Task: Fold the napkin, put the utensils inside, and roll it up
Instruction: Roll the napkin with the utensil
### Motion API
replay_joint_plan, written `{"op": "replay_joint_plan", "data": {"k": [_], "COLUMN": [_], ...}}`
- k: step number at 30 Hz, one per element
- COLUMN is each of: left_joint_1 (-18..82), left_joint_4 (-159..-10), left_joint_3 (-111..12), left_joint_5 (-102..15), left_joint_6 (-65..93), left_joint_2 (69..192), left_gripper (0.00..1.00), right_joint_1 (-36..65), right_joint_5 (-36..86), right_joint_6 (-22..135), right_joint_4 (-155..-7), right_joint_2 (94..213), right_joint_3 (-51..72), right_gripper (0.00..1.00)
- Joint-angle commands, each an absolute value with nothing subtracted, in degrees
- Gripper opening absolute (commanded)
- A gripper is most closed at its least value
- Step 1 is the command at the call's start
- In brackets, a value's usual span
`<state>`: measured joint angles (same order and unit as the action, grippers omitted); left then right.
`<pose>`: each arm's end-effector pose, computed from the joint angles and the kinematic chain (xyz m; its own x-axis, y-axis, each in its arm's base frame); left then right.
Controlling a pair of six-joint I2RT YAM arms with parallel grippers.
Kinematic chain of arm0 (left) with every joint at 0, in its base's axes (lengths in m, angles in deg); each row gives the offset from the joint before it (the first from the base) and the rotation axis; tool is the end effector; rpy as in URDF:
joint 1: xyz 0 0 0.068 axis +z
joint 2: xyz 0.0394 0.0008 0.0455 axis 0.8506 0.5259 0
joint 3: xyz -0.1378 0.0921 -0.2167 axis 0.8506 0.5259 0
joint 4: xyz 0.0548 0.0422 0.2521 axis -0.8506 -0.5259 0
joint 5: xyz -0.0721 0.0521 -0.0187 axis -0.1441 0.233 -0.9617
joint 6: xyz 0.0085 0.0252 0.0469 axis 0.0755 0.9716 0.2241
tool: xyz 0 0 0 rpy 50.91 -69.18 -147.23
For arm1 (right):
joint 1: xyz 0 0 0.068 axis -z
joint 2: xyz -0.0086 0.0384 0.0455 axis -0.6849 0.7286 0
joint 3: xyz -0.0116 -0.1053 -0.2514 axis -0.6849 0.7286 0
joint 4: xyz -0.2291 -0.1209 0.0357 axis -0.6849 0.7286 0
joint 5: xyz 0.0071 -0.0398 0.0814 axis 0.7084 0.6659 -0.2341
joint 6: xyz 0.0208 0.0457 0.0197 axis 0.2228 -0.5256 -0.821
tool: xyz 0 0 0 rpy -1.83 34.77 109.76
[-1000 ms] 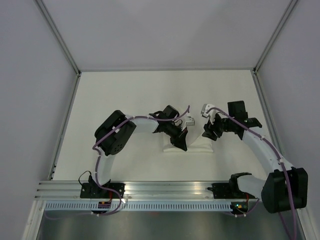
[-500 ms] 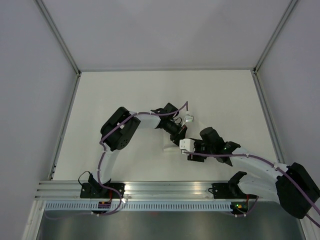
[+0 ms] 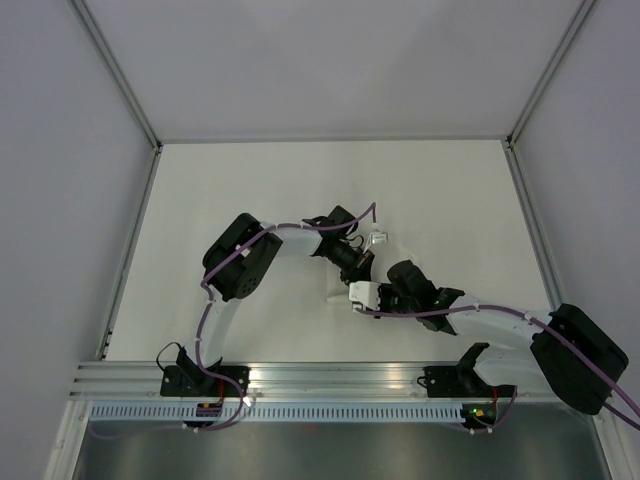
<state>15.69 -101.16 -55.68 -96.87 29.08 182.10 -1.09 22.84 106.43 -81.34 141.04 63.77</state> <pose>0.2927 -0.3116 0.0993 -0.6223 0.6093 -0.4915 0.6470 0.0469 -0.7610 0.1466 0.1514 0.1427 0.1467 -0.8016 -0.5796 -0.9192 0.1059 -0.3792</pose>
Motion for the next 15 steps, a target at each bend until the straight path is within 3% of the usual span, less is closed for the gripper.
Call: {"op": "replay_joint_plan", "data": {"k": [1,2,5,15], "left_joint_1": [15.65,15.65,16.08,19.42], "left_joint_4": [-105.33,-104.53,-100.24,-91.17], "left_joint_3": [-53.86,-53.17,-51.24,-48.68], "left_joint_5": [-87.06,-86.71,-84.77,-83.89], "left_joint_6": [29.44,28.74,26.99,22.50], "left_joint_2": [185.43,184.72,181.12,170.40], "left_gripper": [0.08,0.11,0.21,0.31], "right_joint_1": [-1.33,-1.33,-1.33,-0.45], "right_joint_5": [24.56,24.39,23.69,17.54], "right_joint_6": [106.05,106.14,106.49,106.75], "right_joint_4": [-82.52,-82.08,-79.90,-73.55], "right_joint_2": [141.75,141.48,141.22,142.01], "right_joint_3": [64.60,64.69,64.96,63.03], "right_gripper": [0.22,0.14,0.06,0.01]}}
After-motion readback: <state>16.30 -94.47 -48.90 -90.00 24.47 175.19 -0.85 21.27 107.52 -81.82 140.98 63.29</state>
